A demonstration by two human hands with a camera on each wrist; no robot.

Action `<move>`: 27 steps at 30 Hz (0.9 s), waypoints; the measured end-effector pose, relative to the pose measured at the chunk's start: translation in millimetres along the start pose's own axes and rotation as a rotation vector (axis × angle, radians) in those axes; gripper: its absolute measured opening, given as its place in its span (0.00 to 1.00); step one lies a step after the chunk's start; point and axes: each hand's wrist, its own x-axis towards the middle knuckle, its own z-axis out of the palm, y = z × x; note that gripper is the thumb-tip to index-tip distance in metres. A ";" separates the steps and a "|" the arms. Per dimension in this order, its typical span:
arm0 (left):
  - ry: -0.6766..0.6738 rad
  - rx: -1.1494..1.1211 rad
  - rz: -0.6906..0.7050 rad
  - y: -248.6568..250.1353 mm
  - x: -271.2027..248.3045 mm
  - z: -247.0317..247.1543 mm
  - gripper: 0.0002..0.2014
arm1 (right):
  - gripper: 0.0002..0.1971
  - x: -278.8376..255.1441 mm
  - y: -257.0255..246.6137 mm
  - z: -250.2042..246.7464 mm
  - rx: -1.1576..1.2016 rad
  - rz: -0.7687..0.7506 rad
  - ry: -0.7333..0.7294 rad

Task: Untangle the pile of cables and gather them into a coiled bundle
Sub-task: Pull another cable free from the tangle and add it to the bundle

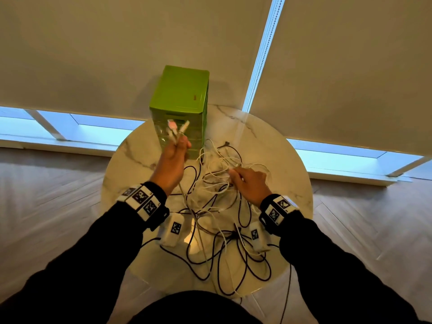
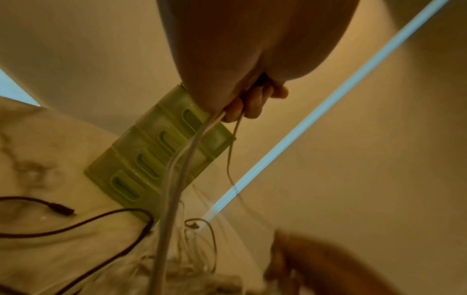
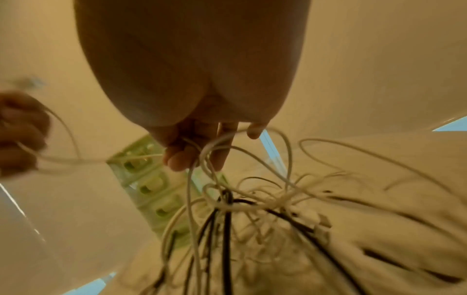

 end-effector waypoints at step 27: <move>0.112 -0.117 0.019 13.6 11.1 -15.8 0.16 | 0.17 10.6 26.0 14.4 0.191 -0.053 -0.358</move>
